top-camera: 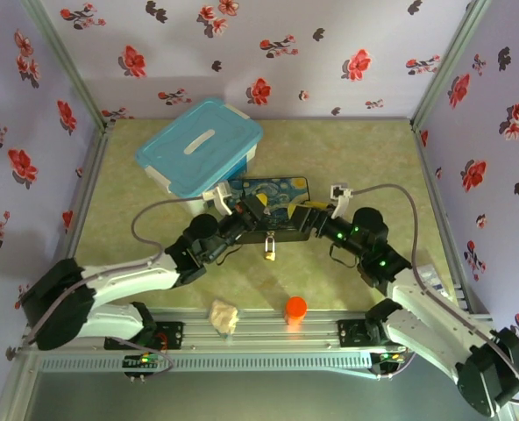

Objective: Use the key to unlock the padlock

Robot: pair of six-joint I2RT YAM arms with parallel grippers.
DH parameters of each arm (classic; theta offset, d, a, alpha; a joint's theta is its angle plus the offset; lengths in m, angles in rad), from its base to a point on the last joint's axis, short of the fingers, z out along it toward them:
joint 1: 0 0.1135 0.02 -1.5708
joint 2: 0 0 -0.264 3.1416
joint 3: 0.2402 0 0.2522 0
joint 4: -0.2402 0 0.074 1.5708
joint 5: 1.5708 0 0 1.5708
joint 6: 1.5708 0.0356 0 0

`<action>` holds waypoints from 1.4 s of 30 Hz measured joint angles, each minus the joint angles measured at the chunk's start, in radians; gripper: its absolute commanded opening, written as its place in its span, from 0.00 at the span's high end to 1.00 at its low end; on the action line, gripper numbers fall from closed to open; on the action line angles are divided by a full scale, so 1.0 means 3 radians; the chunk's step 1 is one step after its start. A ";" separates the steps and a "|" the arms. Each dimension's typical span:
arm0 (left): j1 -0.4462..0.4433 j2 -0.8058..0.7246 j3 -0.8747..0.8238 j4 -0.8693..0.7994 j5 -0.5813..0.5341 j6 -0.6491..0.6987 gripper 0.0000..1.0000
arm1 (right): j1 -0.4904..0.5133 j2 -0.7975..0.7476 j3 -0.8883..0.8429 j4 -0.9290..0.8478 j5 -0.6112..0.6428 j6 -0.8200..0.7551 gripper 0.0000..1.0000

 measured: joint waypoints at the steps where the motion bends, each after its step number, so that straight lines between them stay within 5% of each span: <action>1: 0.0005 -0.0116 0.0006 -0.0126 0.0085 0.0183 1.00 | -0.0041 0.0047 0.0000 0.0137 -0.0178 0.0066 0.31; 5: 0.0004 -0.0415 0.0075 -0.0534 0.0360 0.0710 1.00 | -0.0013 0.0136 0.0000 0.0533 -0.0650 0.0197 0.34; 12: 0.0004 -0.0575 0.0094 -0.0654 0.0643 0.1133 1.00 | 0.0468 0.0320 0.0066 0.0762 -0.0769 0.0041 0.43; 27: 0.0020 -0.0581 0.0067 -0.0253 0.0739 0.1211 1.00 | 0.0633 0.0800 0.0067 0.1640 -0.0839 0.0172 0.78; 42: 0.0019 -0.0580 -0.0037 -0.0037 0.0721 0.1200 1.00 | 0.0655 0.0924 -0.0092 0.2093 -0.0809 0.0360 0.98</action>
